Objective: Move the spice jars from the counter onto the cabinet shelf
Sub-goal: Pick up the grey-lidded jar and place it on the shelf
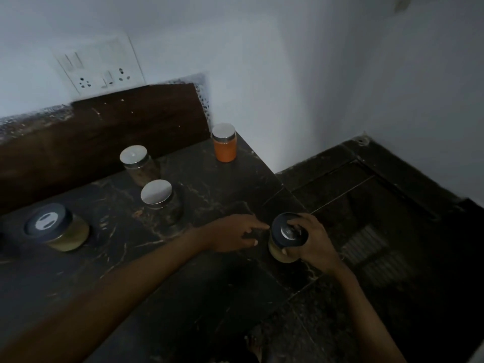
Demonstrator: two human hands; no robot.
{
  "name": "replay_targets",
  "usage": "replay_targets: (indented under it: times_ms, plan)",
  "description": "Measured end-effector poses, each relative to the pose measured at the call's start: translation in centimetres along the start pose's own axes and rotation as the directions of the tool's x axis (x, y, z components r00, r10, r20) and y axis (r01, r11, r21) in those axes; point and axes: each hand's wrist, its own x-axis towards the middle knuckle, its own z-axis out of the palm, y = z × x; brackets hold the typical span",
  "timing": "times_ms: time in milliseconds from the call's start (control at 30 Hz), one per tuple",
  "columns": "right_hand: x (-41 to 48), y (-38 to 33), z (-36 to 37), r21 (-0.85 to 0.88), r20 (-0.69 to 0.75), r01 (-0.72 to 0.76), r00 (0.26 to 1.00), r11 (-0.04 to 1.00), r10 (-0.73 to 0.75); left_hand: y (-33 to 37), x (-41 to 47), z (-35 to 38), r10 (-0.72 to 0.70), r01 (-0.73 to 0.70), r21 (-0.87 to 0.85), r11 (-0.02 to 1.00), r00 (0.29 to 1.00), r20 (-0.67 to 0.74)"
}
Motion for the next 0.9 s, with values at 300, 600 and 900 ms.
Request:
replay_targets:
  times_ms: [300, 600, 900]
  plan:
    - [2.1, -10.0, 1.1, 0.379, 0.103, 0.080, 0.986, 0.922, -0.128, -3.3, -7.3, -0.2, 0.175, -0.057, 0.304, 0.951, 0.911, -0.375]
    - [3.5, -19.6, 6.6, 0.414, 0.348, 0.066, 0.910, 0.908, -0.225, -6.8, -17.6, -0.1, 0.041, 0.038, 0.139, 0.989, 0.850, -0.525]
    - [1.9, -23.5, 12.3, 0.471, 0.544, -0.189, 0.831, 0.861, -0.115, -8.9, -22.0, 2.0, -0.131, -0.006, -0.219, 0.976, 0.785, -0.605]
